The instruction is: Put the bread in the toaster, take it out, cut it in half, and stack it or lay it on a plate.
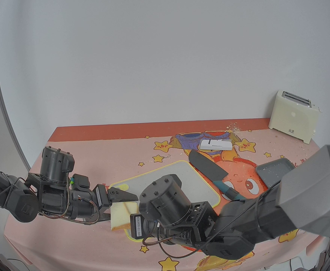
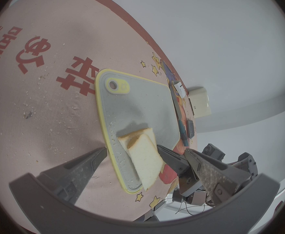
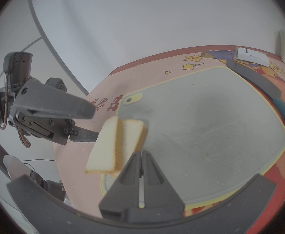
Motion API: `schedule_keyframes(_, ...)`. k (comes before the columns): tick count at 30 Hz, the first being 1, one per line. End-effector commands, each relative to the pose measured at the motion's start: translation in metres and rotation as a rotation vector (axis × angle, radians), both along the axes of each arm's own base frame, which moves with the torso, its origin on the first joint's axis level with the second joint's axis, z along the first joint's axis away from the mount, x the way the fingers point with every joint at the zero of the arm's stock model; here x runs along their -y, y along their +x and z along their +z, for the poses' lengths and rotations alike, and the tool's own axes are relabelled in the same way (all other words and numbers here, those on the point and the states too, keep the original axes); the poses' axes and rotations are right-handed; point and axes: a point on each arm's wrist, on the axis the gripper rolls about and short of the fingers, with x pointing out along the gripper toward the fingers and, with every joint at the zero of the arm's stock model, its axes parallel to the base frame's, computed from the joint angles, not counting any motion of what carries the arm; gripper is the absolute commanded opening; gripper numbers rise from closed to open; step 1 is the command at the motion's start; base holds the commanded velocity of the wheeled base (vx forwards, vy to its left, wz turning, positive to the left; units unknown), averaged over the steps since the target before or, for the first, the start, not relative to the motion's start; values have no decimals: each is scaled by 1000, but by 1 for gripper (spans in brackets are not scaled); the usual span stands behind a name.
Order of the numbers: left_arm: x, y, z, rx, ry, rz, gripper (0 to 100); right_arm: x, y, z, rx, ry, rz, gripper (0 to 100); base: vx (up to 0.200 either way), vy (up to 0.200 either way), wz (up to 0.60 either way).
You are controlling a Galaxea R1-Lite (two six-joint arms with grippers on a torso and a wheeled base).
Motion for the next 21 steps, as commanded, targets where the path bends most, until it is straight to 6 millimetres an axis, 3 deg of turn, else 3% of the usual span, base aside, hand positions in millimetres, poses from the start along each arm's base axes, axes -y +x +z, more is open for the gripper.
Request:
schedule_keyframes(1,0,1,-1,3,2,-3,100,-8,2,-13,-8,-17,4,0,0,0,0)
schedule_keyframes(9,0,1,-1,3,2,-3,100,-2,4,9,18,27,-6,0,0,0,0)
schedule_keyframes(15,0,0,-1,1,3,-3,100,4,11,2,15,0,-40,0,0,0,0)
schedule_keyframes(21,0,1,-1,5,3,-5,100,-4,10,-11,9,-15,-28,0,0,0,0)
